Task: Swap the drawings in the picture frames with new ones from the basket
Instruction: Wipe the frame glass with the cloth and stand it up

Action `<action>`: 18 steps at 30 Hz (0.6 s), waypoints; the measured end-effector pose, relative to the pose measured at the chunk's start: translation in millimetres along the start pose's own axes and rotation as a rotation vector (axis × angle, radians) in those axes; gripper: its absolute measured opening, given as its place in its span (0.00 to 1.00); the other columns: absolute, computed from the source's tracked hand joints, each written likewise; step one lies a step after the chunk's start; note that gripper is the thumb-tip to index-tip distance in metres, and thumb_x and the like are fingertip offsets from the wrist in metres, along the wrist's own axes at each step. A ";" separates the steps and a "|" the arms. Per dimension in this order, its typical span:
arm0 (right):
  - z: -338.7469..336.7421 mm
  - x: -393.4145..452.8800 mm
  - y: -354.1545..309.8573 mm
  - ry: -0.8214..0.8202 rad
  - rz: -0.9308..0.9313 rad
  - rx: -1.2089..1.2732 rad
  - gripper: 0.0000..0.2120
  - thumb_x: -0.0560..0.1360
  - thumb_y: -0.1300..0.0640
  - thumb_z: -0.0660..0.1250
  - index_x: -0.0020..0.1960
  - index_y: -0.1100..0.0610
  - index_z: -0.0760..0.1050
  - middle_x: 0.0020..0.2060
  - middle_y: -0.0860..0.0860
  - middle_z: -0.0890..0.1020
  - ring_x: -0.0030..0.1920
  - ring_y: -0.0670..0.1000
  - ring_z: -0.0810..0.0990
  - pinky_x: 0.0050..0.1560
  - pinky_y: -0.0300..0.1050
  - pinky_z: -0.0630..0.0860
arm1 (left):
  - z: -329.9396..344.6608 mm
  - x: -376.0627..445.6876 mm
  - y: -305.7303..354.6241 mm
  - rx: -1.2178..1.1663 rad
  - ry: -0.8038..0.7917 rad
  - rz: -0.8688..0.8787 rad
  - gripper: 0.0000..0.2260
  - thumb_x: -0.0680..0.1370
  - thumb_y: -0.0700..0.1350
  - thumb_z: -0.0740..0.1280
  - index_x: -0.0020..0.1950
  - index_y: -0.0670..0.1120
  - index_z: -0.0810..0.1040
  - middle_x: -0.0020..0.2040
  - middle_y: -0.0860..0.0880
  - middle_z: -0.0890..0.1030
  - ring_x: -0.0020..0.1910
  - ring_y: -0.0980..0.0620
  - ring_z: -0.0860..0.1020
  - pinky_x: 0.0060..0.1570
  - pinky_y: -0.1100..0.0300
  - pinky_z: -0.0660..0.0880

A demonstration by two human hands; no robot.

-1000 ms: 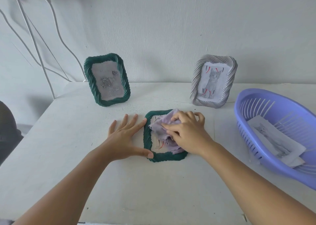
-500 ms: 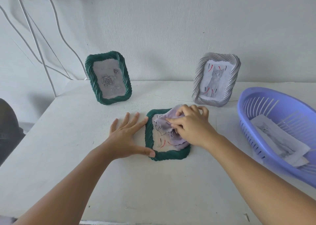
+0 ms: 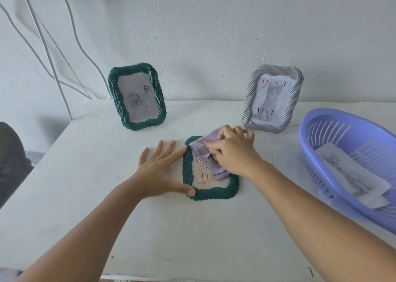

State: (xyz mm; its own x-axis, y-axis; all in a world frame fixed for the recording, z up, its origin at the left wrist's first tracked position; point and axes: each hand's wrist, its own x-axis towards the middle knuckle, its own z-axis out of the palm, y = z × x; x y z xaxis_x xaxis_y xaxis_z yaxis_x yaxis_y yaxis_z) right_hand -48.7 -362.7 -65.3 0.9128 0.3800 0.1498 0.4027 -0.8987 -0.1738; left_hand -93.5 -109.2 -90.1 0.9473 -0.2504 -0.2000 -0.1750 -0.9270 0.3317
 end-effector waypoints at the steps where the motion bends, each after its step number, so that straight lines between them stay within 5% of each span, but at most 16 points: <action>1: 2.4 4.0 -8.7 -0.001 0.011 0.012 0.13 0.82 0.45 0.61 0.63 0.32 0.77 0.56 0.45 0.71 0.60 0.53 0.67 0.65 0.57 0.55 | -0.3 0.0 0.5 0.000 -0.002 -0.002 0.57 0.54 0.87 0.60 0.78 0.73 0.41 0.82 0.61 0.37 0.78 0.57 0.29 0.77 0.43 0.32; 7: 1.6 -12.5 6.2 0.008 -0.071 0.044 0.11 0.81 0.44 0.61 0.55 0.32 0.81 0.51 0.42 0.70 0.56 0.51 0.68 0.65 0.58 0.55 | -2.7 -1.5 2.6 0.001 -0.014 -0.002 0.53 0.55 0.87 0.61 0.72 0.78 0.38 0.81 0.61 0.37 0.78 0.57 0.29 0.77 0.43 0.33; 13: -0.5 3.8 -11.1 0.000 0.040 -0.006 0.14 0.82 0.46 0.59 0.62 0.33 0.78 0.56 0.47 0.72 0.61 0.54 0.68 0.69 0.61 0.58 | -4.4 -1.9 4.1 0.001 -0.025 -0.011 0.58 0.55 0.87 0.61 0.79 0.71 0.41 0.82 0.61 0.37 0.78 0.57 0.29 0.77 0.43 0.32; 18: 3.7 -12.0 -7.8 0.002 -0.063 0.036 0.12 0.82 0.44 0.59 0.56 0.34 0.80 0.52 0.43 0.70 0.58 0.52 0.68 0.67 0.59 0.54 | -3.8 -2.1 3.7 0.008 -0.027 -0.009 0.54 0.55 0.87 0.60 0.75 0.75 0.39 0.81 0.61 0.37 0.78 0.58 0.28 0.77 0.44 0.32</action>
State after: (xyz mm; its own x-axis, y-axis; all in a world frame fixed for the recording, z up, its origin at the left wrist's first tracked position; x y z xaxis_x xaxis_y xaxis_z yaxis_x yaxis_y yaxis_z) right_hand -62.5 -359.4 -69.3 0.8856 0.4348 0.1632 0.4612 -0.8647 -0.1989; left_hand -95.1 -111.0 -85.0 0.9413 -0.2497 -0.2273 -0.1693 -0.9314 0.3223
